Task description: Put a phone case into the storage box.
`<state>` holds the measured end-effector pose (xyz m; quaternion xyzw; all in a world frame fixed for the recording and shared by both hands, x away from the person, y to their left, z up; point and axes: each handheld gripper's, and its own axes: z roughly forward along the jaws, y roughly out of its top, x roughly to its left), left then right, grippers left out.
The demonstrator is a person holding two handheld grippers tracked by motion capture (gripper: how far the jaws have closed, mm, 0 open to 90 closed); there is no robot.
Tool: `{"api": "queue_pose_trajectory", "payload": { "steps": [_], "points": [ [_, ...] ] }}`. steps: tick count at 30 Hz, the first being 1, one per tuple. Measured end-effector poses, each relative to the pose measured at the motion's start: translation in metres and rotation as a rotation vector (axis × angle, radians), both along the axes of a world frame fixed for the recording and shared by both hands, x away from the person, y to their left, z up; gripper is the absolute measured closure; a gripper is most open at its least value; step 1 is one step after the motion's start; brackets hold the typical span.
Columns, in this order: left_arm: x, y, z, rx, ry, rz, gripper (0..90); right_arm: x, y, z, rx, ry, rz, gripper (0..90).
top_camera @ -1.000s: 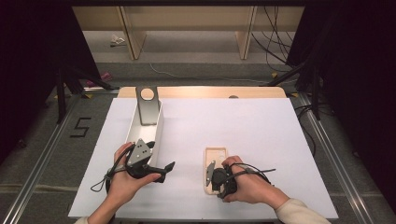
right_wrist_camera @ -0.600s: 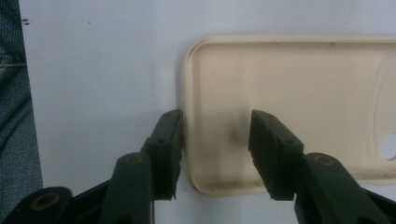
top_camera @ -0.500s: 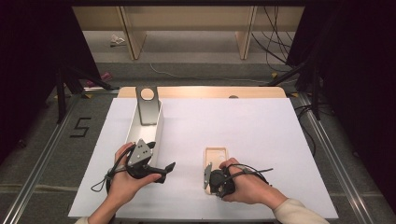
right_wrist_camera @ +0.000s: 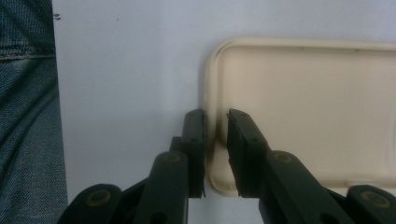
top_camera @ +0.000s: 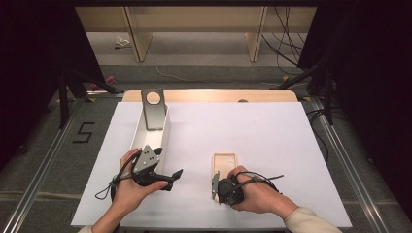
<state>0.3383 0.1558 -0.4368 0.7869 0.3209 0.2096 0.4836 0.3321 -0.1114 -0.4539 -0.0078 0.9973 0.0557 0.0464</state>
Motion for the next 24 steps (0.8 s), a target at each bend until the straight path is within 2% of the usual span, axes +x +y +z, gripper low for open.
{"api": "queue_pose_trajectory", "payload": {
  "steps": [9, 24],
  "points": [
    [-0.0001, -0.0003, -0.0002, 0.002, 0.000, -0.002, 1.0, -0.0016, 0.0011, 0.0002, -0.003, 0.008, 0.018, 84.1],
    [-0.0002, -0.0005, -0.0006, 0.004, 0.002, -0.004, 1.0, -0.0019, -0.0004, 0.0006, -0.002, 0.015, 0.013, 86.6]
  ]
}}
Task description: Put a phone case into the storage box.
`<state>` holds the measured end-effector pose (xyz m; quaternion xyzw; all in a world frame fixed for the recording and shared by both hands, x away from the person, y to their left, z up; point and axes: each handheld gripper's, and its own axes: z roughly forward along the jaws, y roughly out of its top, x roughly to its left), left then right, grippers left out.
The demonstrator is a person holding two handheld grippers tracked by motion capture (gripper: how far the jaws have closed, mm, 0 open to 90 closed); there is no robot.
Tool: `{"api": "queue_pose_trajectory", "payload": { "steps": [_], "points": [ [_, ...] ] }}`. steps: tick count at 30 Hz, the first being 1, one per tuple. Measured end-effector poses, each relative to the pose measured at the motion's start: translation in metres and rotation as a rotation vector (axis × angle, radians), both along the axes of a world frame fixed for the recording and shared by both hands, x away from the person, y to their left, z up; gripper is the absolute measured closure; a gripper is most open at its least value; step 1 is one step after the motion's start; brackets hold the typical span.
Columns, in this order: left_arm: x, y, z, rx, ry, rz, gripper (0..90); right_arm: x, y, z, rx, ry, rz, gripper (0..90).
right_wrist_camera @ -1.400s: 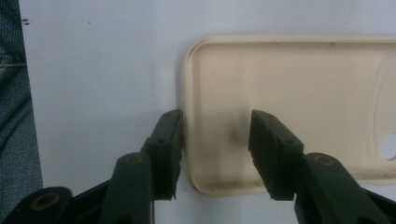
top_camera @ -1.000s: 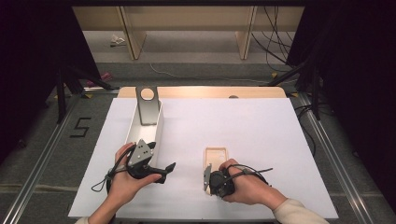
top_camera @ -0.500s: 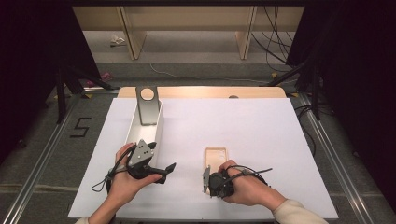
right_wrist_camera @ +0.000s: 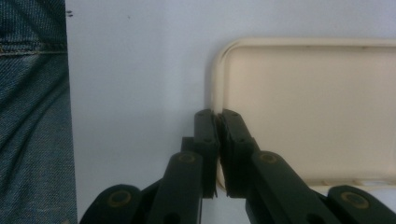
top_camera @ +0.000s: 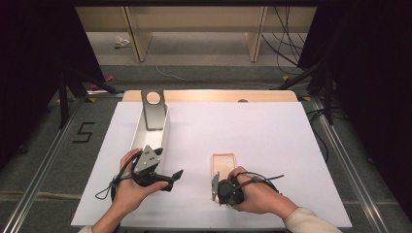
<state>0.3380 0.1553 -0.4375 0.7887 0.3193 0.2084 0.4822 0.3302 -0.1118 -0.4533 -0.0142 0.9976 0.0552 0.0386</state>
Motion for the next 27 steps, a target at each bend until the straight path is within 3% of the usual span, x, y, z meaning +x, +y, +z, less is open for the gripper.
{"api": "queue_pose_trajectory", "payload": {
  "steps": [11, 19, 27],
  "points": [
    [0.000, 0.001, 0.000, -0.003, -0.001, 0.001, 1.3, 0.002, -0.004, 0.003, 0.049, 0.022, -0.018, 87.6],
    [0.000, 0.001, 0.001, -0.010, -0.001, 0.006, 1.6, 0.005, -0.012, 0.009, 0.123, 0.034, -0.044, 88.0],
    [0.000, 0.002, 0.002, -0.015, -0.003, 0.009, 2.3, 0.007, -0.024, 0.015, 0.225, 0.013, -0.078, 88.1]
  ]
}}
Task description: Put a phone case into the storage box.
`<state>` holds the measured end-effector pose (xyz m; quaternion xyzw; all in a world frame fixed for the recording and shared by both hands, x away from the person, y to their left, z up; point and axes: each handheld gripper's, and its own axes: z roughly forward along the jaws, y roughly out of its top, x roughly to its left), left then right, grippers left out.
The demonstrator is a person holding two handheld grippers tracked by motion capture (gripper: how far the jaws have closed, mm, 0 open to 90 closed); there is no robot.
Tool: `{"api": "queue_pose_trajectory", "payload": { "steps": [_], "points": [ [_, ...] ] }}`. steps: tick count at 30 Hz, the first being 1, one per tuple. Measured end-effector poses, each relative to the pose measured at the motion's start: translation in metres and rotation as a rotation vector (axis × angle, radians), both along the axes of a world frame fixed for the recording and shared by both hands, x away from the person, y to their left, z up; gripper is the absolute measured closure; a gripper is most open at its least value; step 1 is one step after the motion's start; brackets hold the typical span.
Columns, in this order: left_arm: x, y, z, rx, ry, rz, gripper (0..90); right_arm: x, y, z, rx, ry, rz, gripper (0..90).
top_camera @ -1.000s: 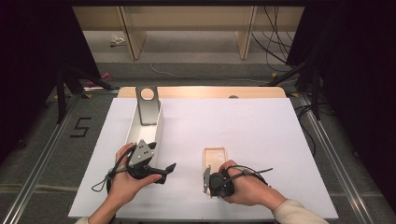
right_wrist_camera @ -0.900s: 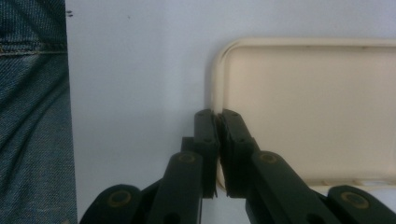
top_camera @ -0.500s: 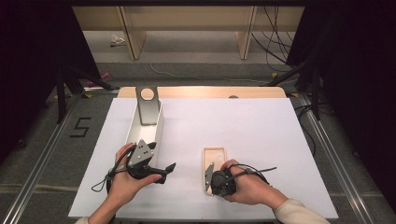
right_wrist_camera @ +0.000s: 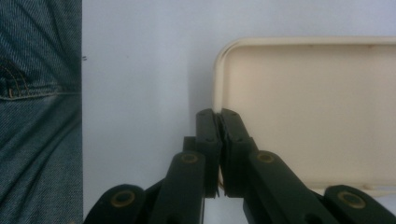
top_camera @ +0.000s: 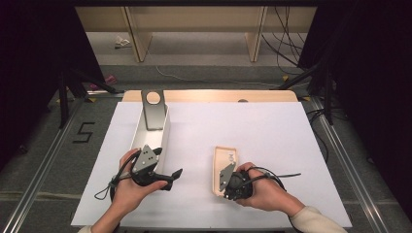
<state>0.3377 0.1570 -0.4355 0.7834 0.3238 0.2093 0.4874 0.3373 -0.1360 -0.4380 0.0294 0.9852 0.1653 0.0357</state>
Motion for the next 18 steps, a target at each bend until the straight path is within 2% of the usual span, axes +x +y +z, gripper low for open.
{"api": "queue_pose_trajectory", "payload": {
  "steps": [7, 10, 18],
  "points": [
    [0.001, 0.001, 0.002, -0.012, 0.000, 0.006, 2.8, 0.003, -0.008, 0.003, 0.093, -0.039, -0.014, 88.1],
    [0.002, 0.002, 0.004, -0.028, 0.006, 0.011, 3.1, 0.004, -0.010, 0.003, 0.128, -0.063, -0.001, 88.2],
    [0.009, -0.003, 0.018, -0.062, 0.026, 0.025, 6.2, 0.005, -0.016, 0.005, 0.190, -0.084, -0.028, 88.2]
  ]
}}
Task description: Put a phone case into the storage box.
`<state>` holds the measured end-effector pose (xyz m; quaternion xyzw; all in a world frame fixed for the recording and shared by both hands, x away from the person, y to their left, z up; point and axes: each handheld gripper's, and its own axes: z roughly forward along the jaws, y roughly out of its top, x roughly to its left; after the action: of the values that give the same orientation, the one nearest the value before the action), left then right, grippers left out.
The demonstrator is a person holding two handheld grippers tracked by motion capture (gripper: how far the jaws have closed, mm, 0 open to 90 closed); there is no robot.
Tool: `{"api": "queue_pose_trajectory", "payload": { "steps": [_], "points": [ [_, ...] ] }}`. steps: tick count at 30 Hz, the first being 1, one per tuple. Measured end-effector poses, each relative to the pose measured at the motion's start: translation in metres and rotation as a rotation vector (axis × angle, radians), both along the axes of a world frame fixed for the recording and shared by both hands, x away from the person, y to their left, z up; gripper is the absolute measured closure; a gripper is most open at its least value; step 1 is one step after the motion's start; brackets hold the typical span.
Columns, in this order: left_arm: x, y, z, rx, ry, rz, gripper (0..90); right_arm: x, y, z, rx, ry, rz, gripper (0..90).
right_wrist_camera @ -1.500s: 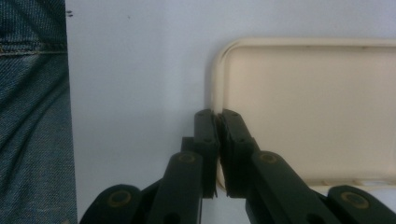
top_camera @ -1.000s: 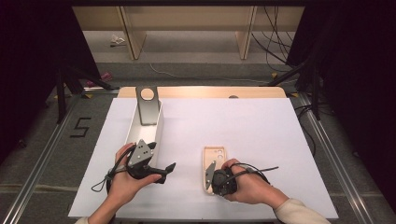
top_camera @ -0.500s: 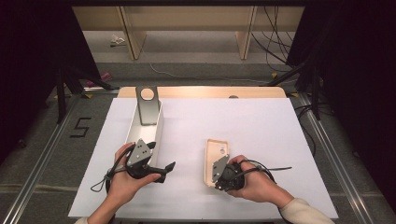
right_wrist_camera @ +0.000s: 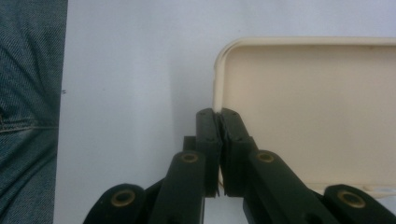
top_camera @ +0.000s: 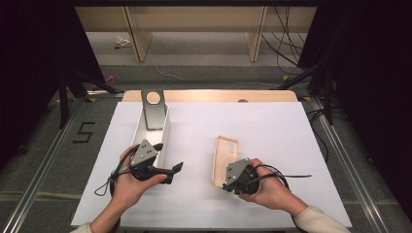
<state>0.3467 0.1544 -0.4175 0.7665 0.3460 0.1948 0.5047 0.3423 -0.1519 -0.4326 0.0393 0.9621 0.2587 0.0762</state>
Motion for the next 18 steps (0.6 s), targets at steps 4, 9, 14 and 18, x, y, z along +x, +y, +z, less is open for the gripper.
{"api": "queue_pose_trajectory", "payload": {
  "steps": [4, 9, 14, 18],
  "points": [
    [0.007, -0.005, 0.009, -0.012, 0.016, 0.004, 7.7, 0.000, -0.001, 0.000, 0.018, -0.013, -0.005, 88.2],
    [0.016, -0.018, 0.017, 0.008, 0.036, -0.007, 8.2, -0.001, -0.001, 0.003, 0.037, -0.030, -0.002, 88.3],
    [0.027, -0.033, 0.022, 0.027, 0.068, -0.023, 10.2, -0.001, 0.001, 0.004, 0.048, -0.051, -0.003, 88.2],
    [0.037, -0.045, 0.026, 0.039, 0.095, -0.031, 13.6, -0.003, 0.002, 0.004, 0.045, -0.042, 0.001, 88.2]
  ]
}}
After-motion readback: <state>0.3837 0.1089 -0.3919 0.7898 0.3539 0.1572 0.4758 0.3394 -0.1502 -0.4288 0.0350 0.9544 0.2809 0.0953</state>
